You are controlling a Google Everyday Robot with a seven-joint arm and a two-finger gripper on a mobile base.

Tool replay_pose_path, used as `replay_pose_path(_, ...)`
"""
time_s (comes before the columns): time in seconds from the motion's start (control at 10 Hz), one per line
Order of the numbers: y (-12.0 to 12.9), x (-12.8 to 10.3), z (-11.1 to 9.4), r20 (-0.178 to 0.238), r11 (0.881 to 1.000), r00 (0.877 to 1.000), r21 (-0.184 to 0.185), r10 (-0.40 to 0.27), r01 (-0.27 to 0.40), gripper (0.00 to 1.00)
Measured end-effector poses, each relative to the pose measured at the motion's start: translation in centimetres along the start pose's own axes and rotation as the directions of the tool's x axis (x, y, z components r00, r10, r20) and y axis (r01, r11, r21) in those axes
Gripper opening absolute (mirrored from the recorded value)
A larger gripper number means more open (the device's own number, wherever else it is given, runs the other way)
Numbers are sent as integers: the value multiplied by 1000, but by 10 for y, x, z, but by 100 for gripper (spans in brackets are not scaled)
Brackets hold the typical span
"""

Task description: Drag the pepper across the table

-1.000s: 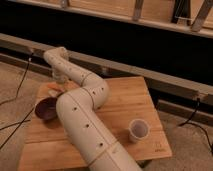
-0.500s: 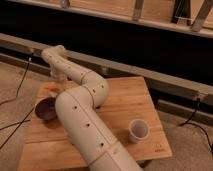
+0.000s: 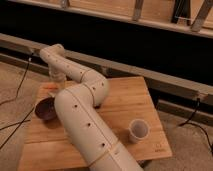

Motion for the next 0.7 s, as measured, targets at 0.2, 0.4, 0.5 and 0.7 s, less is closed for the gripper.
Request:
replay_pose_path(0.2,-7,13,12,-44,999,999,28,17,-16,0)
replay_pose_path(0.4,-14,31,27,-106,997,993,59,50,-44,0)
replay_pose_path(0.5,-14,35,30,-119,997,991,65,57,-49,0)
replay_pose_path(0.7,-13,39,33,-143,995,988,80,65,-54,0)
